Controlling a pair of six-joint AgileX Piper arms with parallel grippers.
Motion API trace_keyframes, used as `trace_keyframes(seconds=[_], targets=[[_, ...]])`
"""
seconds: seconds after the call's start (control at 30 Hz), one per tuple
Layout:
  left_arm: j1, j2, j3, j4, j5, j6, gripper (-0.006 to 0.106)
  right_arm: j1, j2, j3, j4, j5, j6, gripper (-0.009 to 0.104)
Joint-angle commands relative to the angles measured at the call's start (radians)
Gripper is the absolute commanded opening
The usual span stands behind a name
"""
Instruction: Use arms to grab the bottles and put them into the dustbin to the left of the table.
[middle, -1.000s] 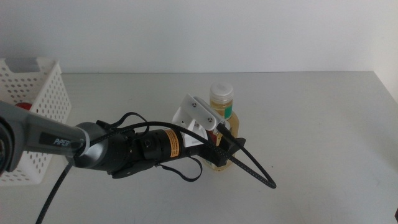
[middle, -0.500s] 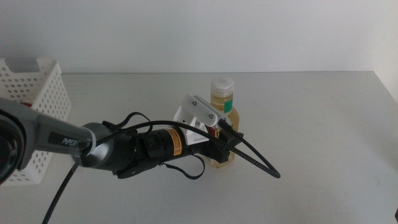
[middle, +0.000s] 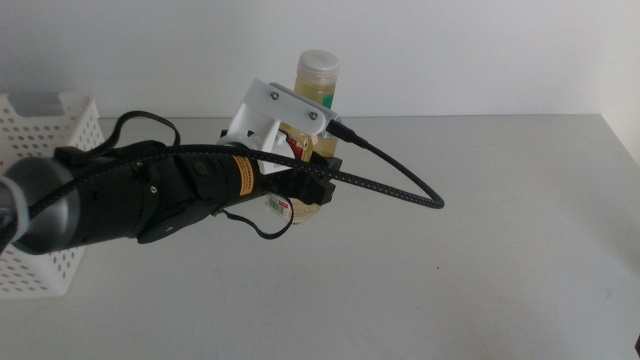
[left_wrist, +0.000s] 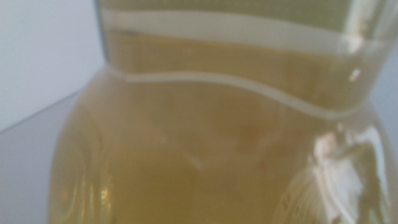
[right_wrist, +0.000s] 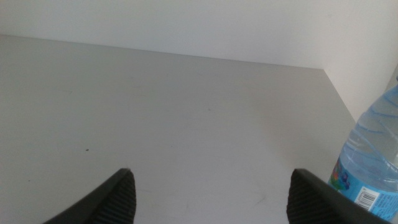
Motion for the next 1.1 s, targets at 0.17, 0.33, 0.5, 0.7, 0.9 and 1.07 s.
trace_keyframes(seconds=[0.17, 0.33, 0.5, 0.7, 0.9, 1.07], targets=[[-0.001, -0.179, -0.034, 0.008, 0.077, -0.011, 0.000, -0.005, -0.021, -0.010, -0.012, -0.072, -0.004, 0.062], [0.012, -0.240, -0.123, -0.266, 0.429, 0.177, 0.000, -0.005, -0.021, -0.010, -0.012, -0.072, -0.004, 0.062], [0.079, -0.257, -0.311, -0.415, 0.776, 0.441, 0.000, -0.005, -0.021, -0.010, -0.012, -0.072, -0.004, 0.062], [0.228, -0.220, -0.511, -0.531, 1.051, 0.652, 0.000, -0.005, -0.021, -0.010, -0.012, -0.072, -0.004, 0.062], [0.464, -0.184, -0.663, -0.713, 1.235, 0.808, 0.000, -0.005, -0.021, -0.010, -0.012, -0.072, -0.004, 0.062], [0.646, -0.145, -0.729, -0.718, 1.260, 0.819, 0.000, -0.005, -0.021, -0.010, -0.012, -0.072, -0.004, 0.062]])
